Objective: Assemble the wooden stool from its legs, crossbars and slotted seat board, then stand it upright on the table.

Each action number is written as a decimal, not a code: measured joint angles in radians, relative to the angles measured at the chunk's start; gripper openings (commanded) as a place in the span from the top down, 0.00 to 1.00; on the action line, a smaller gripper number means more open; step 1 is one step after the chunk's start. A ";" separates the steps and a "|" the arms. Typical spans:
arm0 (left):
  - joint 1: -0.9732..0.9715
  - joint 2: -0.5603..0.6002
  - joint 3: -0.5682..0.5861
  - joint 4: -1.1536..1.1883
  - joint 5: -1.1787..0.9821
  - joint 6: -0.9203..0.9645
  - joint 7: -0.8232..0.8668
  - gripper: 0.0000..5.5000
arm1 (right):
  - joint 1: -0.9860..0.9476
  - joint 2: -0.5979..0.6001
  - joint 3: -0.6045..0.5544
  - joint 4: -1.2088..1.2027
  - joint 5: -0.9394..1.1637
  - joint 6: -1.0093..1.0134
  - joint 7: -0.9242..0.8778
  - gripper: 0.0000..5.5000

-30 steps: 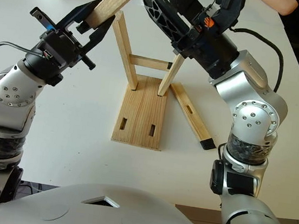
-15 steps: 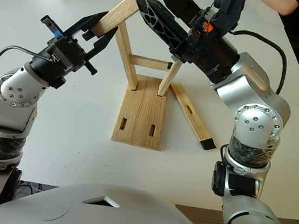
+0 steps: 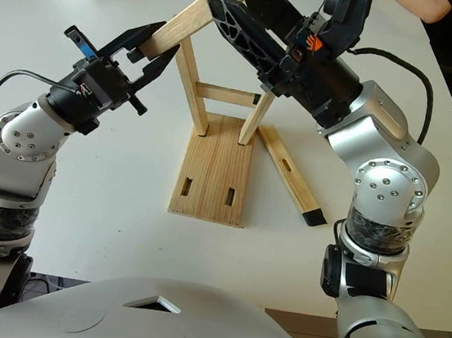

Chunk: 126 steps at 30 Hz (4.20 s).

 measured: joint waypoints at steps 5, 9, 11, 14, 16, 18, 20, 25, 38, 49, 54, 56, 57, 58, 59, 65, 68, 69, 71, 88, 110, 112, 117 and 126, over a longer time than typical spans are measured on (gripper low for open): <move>0.000 0.001 0.000 0.002 0.003 -0.001 -0.004 0.80 | 0.008 0.000 0.004 -0.006 -0.008 -0.007 0.010 0.64; 0.000 0.001 0.002 0.003 0.001 0.000 -0.008 0.80 | 0.012 0.001 0.007 -0.007 -0.024 -0.017 0.019 0.64; -0.003 -0.001 0.004 -0.001 -0.009 0.011 -0.013 0.80 | 0.013 0.001 0.008 -0.006 -0.029 -0.024 0.023 0.64; -0.008 -0.012 0.010 -0.021 -0.052 0.075 -0.017 0.70 | 0.012 0.001 0.007 -0.006 -0.036 -0.032 0.031 0.64; -0.012 -0.014 0.028 -0.025 -0.071 0.098 -0.015 0.65 | 0.012 0.001 0.007 -0.005 -0.036 -0.032 0.037 0.64; -0.012 -0.014 0.033 -0.025 -0.076 0.106 -0.015 0.58 | 0.012 0.001 0.007 -0.005 -0.037 -0.033 0.037 0.64; -0.012 -0.014 0.037 -0.025 -0.079 0.113 -0.015 0.53 | 0.012 0.000 0.006 -0.005 -0.037 -0.033 0.037 0.64; -0.012 -0.012 0.037 -0.016 -0.066 0.110 -0.015 0.39 | 0.012 0.000 0.005 -0.002 -0.041 -0.033 0.037 0.64; 0.104 0.075 0.156 0.322 0.067 -0.131 0.053 0.29 | -0.017 -0.131 -0.114 0.017 0.121 0.010 0.067 0.64; 0.113 0.061 0.141 0.290 0.094 -0.123 0.070 0.29 | 0.186 -0.402 -0.149 -0.095 0.103 0.084 0.380 0.64; 0.135 0.051 0.136 0.279 0.109 -0.101 0.073 0.29 | 0.310 -0.482 -0.102 -0.105 -0.099 0.016 0.513 0.64; 0.135 0.042 0.136 0.274 0.103 -0.074 0.074 0.29 | 0.352 -0.493 -0.080 -0.098 -0.174 -0.032 0.550 0.64; 0.135 0.041 0.136 0.274 0.101 -0.068 0.074 0.29 | 0.372 -0.496 -0.074 -0.095 -0.196 -0.044 0.567 0.64; 0.136 0.041 0.136 0.273 0.100 -0.061 0.073 0.29 | 0.387 -0.499 -0.070 -0.093 -0.213 -0.057 0.579 0.64; 0.136 0.041 0.136 0.273 0.100 -0.053 0.073 0.29 | 0.410 -0.506 -0.067 -0.090 -0.235 -0.071 0.594 0.64; 0.153 0.043 0.115 0.264 0.110 -0.037 0.058 0.29 | 0.465 -0.511 -0.052 -0.084 -0.282 -0.104 0.658 0.64; 0.155 0.044 0.115 0.264 0.111 -0.036 0.057 0.29 | 0.467 -0.517 -0.043 -0.081 -0.306 -0.116 0.677 0.64; 0.155 0.044 0.115 0.264 0.112 -0.036 0.057 0.29 | 0.470 -0.517 -0.040 -0.080 -0.315 -0.120 0.682 0.64; 0.155 0.045 0.115 0.264 0.112 -0.036 0.057 0.29 | 0.477 -0.517 -0.037 -0.080 -0.325 -0.128 0.689 0.64; 0.182 0.045 0.102 0.248 0.131 -0.034 0.054 0.29 | 0.520 -0.562 -0.021 -0.050 -0.397 -0.262 0.736 0.64; 0.212 0.040 0.102 0.233 0.154 -0.031 0.073 0.29 | 0.512 -0.629 0.006 0.009 -0.450 -0.310 0.816 0.64; 0.211 0.039 0.102 0.233 0.155 -0.030 0.073 0.29 | 0.492 -0.628 0.032 0.016 -0.474 -0.317 0.818 0.64; 0.207 0.036 0.094 0.233 0.156 -0.029 0.073 0.29 | 0.438 -0.620 0.107 0.019 -0.515 -0.352 0.819 0.64; 0.207 0.033 0.076 0.233 0.169 -0.022 0.074 0.29 | 0.301 -0.586 0.261 0.185 -0.556 -0.391 0.845 0.64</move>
